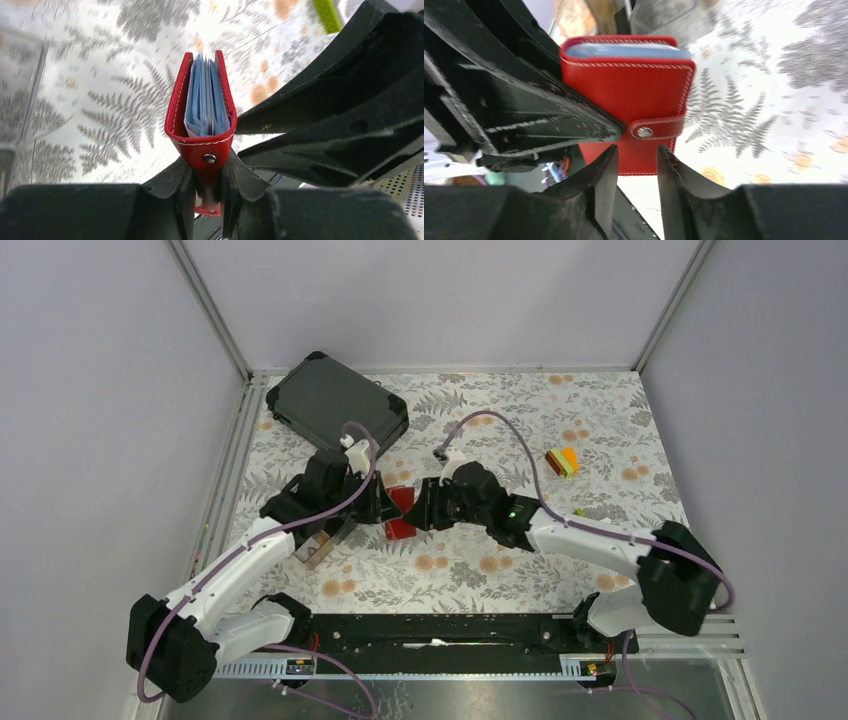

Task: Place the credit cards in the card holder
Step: Close the card holder at the center of the board.

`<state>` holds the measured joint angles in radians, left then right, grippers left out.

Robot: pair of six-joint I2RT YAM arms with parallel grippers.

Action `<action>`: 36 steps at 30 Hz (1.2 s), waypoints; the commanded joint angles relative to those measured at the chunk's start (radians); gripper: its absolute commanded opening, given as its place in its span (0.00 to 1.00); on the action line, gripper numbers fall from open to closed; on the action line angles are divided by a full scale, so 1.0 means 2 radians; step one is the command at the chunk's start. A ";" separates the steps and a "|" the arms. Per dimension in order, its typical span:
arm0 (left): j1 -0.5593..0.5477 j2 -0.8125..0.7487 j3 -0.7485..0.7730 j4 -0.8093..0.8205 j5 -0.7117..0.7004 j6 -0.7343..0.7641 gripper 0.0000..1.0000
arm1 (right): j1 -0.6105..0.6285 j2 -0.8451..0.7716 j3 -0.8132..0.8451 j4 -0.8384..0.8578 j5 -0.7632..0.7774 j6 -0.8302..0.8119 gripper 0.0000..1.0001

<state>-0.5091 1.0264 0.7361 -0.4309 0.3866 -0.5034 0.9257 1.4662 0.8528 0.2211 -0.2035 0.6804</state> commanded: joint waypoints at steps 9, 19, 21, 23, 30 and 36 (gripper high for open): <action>-0.013 0.139 0.123 0.074 0.018 -0.026 0.01 | -0.114 -0.164 -0.047 -0.160 0.148 -0.086 0.73; -0.035 0.324 0.213 0.058 0.006 0.015 0.19 | -0.214 -0.170 -0.075 -0.159 0.090 -0.130 0.90; -0.035 0.343 0.221 0.059 -0.010 0.026 0.32 | -0.227 -0.172 -0.079 -0.160 0.082 -0.134 0.93; -0.035 0.357 0.227 0.059 -0.021 0.033 0.51 | -0.239 -0.175 -0.081 -0.159 0.077 -0.137 0.95; -0.026 0.336 0.249 0.045 -0.097 0.056 0.91 | -0.268 -0.179 -0.085 -0.164 0.063 -0.141 0.97; 0.016 0.219 0.230 0.023 -0.181 0.050 0.99 | -0.275 -0.189 -0.081 -0.173 0.094 -0.149 1.00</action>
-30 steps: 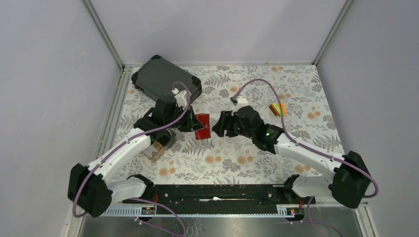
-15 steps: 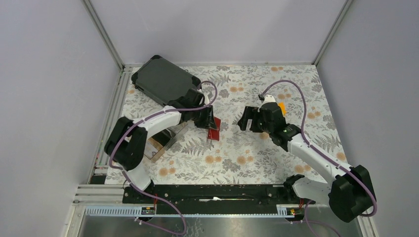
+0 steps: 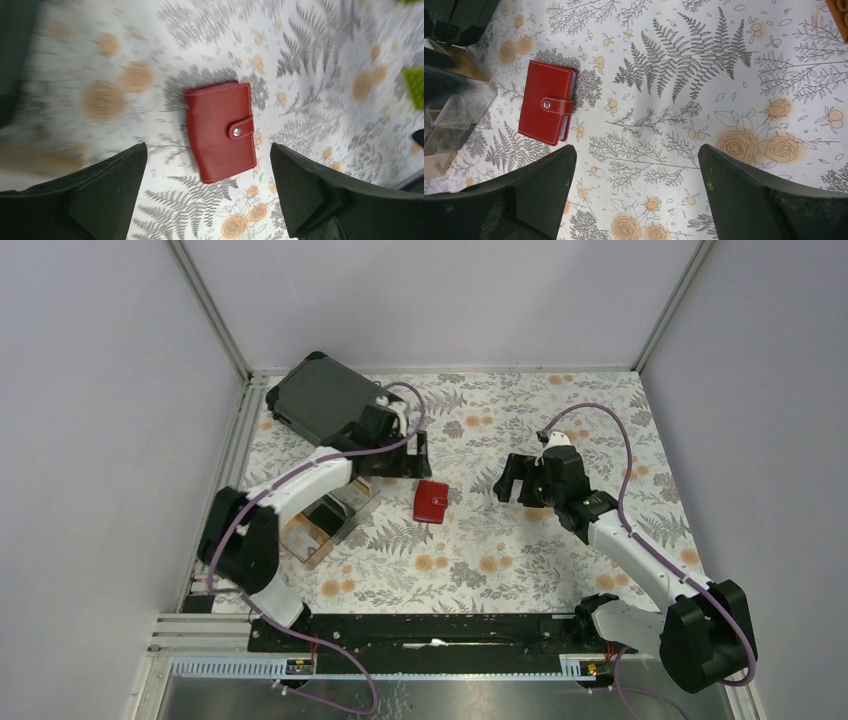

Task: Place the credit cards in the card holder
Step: Close the card holder at the center of the board, then reset both arms

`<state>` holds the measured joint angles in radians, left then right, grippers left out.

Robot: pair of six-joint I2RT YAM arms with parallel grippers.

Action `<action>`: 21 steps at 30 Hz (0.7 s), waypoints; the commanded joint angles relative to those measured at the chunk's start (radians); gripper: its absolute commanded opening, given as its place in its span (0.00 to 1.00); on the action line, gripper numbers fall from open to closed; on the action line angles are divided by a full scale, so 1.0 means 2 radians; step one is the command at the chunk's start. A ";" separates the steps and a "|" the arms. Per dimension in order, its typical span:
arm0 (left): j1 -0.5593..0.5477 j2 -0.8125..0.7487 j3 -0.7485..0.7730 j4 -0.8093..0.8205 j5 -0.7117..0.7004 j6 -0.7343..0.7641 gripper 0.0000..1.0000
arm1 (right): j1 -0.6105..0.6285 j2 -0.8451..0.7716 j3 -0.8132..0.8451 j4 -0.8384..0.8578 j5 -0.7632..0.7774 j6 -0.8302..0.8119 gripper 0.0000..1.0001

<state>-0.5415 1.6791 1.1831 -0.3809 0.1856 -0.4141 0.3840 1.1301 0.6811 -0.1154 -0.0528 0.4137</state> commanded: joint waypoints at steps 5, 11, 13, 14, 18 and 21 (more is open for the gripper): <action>0.098 -0.244 -0.040 -0.026 -0.153 -0.010 0.99 | -0.004 -0.061 0.007 -0.016 0.084 -0.028 1.00; 0.154 -0.408 -0.110 -0.080 -0.223 0.014 0.99 | -0.004 -0.117 0.014 -0.021 0.123 -0.054 1.00; 0.154 -0.464 -0.131 -0.093 -0.246 0.022 0.99 | -0.004 -0.136 0.010 -0.012 0.121 -0.059 1.00; 0.154 -0.485 -0.144 -0.098 -0.253 0.023 0.99 | -0.004 -0.145 0.006 -0.008 0.124 -0.060 1.00; 0.154 -0.550 -0.190 -0.105 -0.265 0.012 0.99 | -0.004 -0.169 -0.012 0.002 0.135 -0.063 1.00; 0.154 -0.560 -0.187 -0.108 -0.259 0.001 0.99 | -0.004 -0.179 -0.018 0.002 0.136 -0.061 1.00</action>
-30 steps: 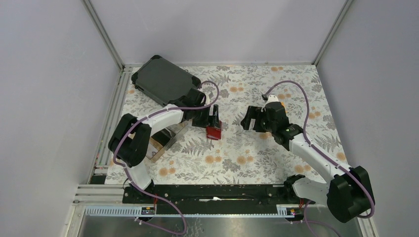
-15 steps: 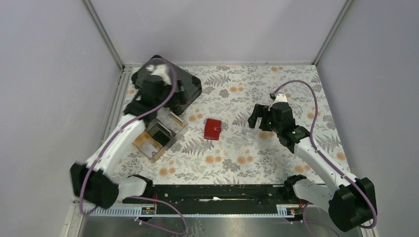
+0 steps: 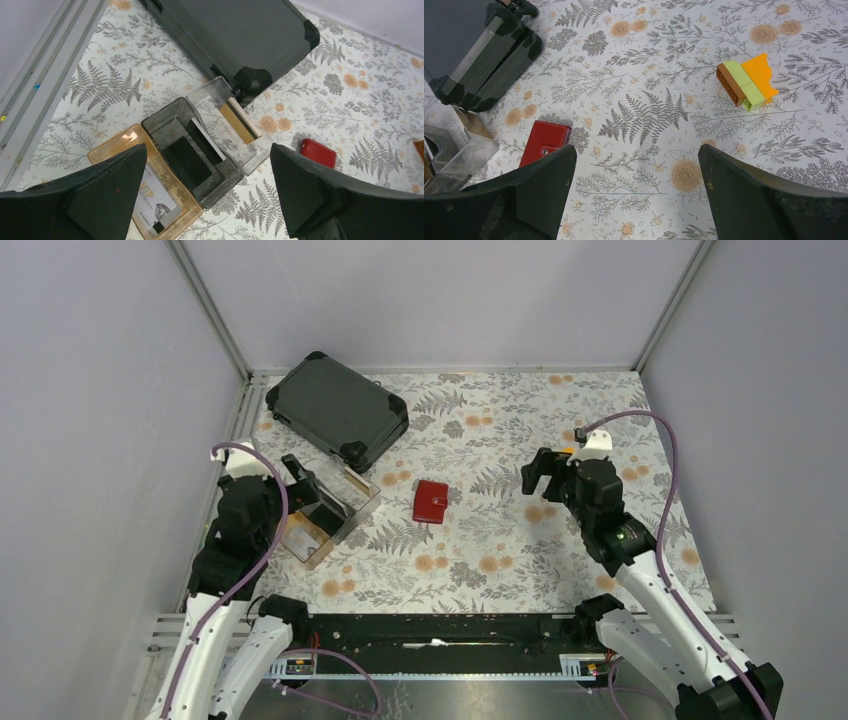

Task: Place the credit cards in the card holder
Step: Reset both arms

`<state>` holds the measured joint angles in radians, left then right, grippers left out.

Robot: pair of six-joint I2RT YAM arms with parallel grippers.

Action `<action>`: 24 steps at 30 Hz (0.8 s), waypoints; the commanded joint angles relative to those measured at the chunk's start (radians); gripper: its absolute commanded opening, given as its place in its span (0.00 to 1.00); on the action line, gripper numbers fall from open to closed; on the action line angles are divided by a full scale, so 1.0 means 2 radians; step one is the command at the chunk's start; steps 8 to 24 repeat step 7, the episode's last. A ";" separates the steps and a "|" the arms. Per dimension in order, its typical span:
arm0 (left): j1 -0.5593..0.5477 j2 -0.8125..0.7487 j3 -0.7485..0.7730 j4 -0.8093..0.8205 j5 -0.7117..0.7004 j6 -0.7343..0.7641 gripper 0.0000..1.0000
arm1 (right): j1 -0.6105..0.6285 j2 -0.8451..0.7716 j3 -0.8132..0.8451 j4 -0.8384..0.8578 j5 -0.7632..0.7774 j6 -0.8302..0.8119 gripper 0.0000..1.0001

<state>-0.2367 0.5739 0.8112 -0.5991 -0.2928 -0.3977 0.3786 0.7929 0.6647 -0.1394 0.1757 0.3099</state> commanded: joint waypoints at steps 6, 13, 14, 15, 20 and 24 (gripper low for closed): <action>0.003 0.006 0.008 0.003 -0.011 -0.010 0.99 | -0.001 -0.020 -0.011 0.008 0.019 -0.006 1.00; 0.003 0.005 0.008 0.003 -0.011 -0.011 0.99 | -0.001 -0.021 -0.012 0.006 0.019 -0.006 1.00; 0.003 0.005 0.008 0.003 -0.011 -0.011 0.99 | -0.001 -0.021 -0.012 0.006 0.019 -0.006 1.00; 0.003 0.005 0.008 0.003 -0.011 -0.011 0.99 | -0.001 -0.021 -0.012 0.006 0.019 -0.006 1.00; 0.003 0.005 0.008 0.003 -0.011 -0.011 0.99 | -0.001 -0.021 -0.012 0.006 0.019 -0.006 1.00; 0.003 0.005 0.008 0.003 -0.011 -0.011 0.99 | -0.001 -0.021 -0.012 0.006 0.019 -0.006 1.00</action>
